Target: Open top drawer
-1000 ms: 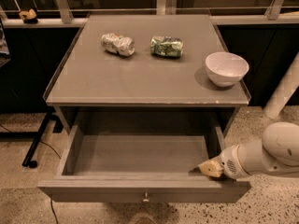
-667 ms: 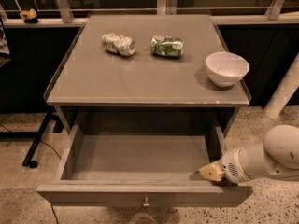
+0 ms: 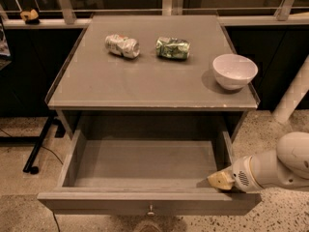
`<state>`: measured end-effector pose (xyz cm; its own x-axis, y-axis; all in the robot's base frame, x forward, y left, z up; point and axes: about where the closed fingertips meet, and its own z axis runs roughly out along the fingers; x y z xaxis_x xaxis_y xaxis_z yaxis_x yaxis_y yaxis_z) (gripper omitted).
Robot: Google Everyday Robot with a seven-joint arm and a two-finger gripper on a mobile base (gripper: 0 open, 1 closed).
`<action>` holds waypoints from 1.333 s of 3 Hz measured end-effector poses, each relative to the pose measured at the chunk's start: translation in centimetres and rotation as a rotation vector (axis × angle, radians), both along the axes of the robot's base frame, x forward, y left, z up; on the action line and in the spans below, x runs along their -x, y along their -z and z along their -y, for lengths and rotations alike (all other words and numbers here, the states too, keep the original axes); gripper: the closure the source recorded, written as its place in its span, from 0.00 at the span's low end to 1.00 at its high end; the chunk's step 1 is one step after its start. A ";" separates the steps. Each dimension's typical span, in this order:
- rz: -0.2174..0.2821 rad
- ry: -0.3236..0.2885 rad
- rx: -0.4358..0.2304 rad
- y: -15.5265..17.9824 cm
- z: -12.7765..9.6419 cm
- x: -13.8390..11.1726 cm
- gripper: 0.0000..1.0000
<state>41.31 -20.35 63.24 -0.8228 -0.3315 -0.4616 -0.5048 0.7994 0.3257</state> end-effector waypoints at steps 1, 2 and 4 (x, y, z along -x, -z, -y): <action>0.000 0.000 0.000 0.0 0.0 0.0 1.00; -0.005 0.010 -0.007 -0.3 0.2 0.8 1.00; -0.002 0.024 -0.023 -0.6 0.7 1.7 1.00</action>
Offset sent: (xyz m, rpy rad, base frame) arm -0.0656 -0.0332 -0.0004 0.0509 0.0395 -0.0779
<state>39.62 -21.06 63.83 -0.8313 -0.3013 -0.4670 -0.4850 0.8037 0.3448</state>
